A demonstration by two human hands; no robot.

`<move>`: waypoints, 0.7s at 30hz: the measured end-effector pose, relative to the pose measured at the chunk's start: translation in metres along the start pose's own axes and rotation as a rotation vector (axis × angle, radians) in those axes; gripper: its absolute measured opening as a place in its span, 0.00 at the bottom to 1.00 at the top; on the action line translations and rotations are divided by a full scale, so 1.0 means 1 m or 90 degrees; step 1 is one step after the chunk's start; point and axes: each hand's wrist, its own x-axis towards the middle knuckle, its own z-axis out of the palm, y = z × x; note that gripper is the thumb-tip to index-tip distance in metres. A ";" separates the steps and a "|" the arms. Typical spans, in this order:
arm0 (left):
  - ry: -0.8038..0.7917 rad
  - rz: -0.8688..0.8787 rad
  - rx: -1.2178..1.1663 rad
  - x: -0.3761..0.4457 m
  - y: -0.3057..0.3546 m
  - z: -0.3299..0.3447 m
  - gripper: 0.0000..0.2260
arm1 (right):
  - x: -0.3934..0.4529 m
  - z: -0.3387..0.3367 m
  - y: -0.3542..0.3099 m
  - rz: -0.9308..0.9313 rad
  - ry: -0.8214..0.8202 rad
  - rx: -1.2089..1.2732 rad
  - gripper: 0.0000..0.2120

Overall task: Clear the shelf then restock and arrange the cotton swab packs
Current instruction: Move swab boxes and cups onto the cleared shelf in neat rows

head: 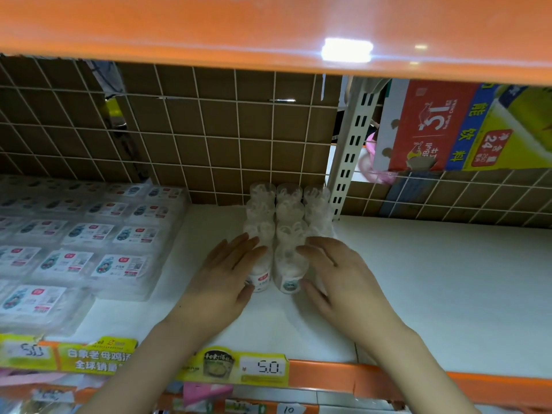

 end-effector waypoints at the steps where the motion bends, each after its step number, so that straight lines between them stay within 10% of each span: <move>1: 0.001 -0.003 0.018 0.000 0.001 -0.001 0.23 | -0.004 -0.005 0.007 0.006 -0.011 0.006 0.20; 21: 0.032 0.046 0.093 0.026 0.038 0.018 0.22 | -0.035 0.002 0.020 0.022 0.019 0.008 0.24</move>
